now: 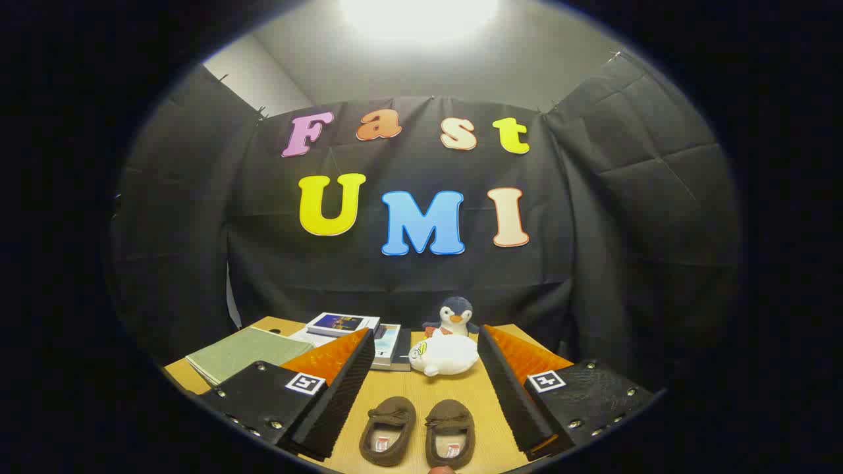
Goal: Open the storage box then place both shoes into the box .Put the left shoe in first, then the right shoe, with the right side of both shoes facing outward in a uniform manner.
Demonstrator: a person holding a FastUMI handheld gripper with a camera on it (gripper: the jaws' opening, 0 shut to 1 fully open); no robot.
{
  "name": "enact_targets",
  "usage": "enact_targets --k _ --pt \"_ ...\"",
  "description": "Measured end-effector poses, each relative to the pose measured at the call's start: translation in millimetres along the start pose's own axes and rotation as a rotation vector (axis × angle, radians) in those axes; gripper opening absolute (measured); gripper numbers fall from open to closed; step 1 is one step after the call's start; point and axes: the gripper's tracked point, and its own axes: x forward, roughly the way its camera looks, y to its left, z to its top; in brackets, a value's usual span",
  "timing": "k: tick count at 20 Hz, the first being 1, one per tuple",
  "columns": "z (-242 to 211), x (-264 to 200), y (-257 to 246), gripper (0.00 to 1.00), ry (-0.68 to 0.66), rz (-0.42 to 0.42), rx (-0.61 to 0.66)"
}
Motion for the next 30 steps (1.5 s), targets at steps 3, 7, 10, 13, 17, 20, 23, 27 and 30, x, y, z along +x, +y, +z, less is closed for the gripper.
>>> enact_targets --k 3,7,10,13,17,20,23,27,30 --pt "-1 5 4 0.96 0.003 0.016 0.004" --pt "-3 11 8 0.96 0.003 0.034 0.014" --pt "-3 14 11 0.96 0.005 0.045 0.019" --pt "-4 15 15 0.96 0.002 0.055 0.025" --pt "-6 16 25 0.96 0.0 0.079 0.07" --pt "-16 19 40 0.97 0.027 0.118 0.131" --pt "-30 20 59 0.97 0.072 0.171 0.224" --pt "-61 24 85 0.97 0.183 0.243 0.415" --pt "-84 26 105 0.97 0.288 0.301 0.605"
